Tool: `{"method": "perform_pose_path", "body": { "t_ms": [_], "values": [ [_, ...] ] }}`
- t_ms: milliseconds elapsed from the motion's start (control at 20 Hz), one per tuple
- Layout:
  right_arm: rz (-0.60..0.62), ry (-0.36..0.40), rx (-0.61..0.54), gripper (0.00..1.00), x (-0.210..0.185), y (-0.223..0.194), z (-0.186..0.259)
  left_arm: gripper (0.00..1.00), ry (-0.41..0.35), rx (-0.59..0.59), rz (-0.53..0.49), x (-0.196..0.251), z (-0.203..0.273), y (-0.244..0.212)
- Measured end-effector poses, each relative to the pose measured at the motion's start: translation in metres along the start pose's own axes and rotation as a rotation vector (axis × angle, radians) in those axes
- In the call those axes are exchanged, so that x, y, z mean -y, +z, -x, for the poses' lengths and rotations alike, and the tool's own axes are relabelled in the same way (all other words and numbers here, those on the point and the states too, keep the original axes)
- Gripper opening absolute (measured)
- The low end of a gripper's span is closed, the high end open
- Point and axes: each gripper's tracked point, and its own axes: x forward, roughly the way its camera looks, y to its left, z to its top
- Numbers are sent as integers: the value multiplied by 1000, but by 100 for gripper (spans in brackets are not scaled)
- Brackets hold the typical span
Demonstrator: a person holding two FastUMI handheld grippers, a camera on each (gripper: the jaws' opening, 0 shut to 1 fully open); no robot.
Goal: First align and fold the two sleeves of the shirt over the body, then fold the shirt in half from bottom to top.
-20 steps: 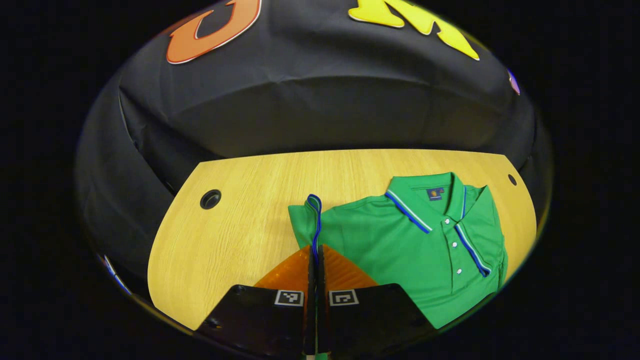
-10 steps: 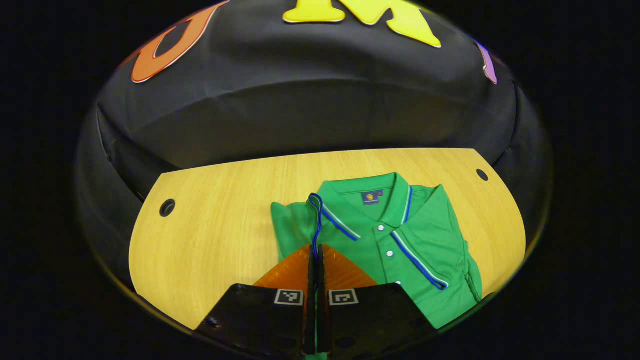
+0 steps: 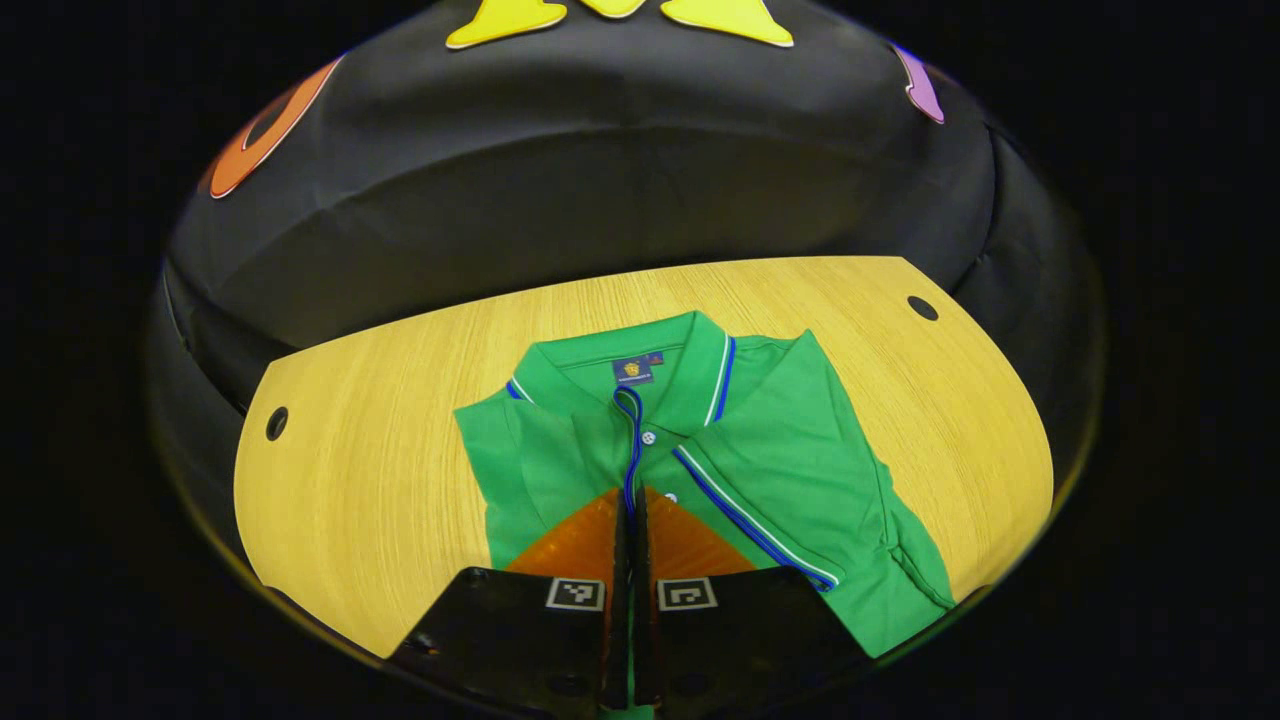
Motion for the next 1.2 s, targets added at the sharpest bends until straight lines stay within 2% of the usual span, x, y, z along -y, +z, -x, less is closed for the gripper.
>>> {"method": "perform_pose_path", "body": {
  "t_ms": [300, 400, 450, 500, 550, 600, 750, 950, 1200],
  "values": [
    [3, 18, 3, 97, 1, 0, -3, 9, -24, -13, 43, -1, 5, -5],
    [11, 28, 10, 97, 2, 3, -3, 18, -60, -4, 79, 2, 17, -4],
    [12, 39, 16, 97, 1, 5, -3, 24, -77, 3, 98, 3, 22, -4],
    [14, 48, 21, 97, 1, 7, -3, 53, -103, 8, 116, 4, 31, -3],
    [18, 55, 24, 97, 1, 8, -4, 61, -111, 16, 135, 1, 41, -2],
    [21, 65, 29, 97, 1, 8, -5, 81, -120, 25, 157, -2, 51, -2],
    [28, 98, 34, 97, -3, 9, -8, 93, -93, 54, 190, -25, 87, -9],
    [81, 128, 29, 97, -3, -1, -19, 99, -25, 50, 197, -62, 134, -50],
    [121, 160, -42, 97, -2, -38, -33, 99, 30, -21, 244, -96, 184, -134]
  ]
}}
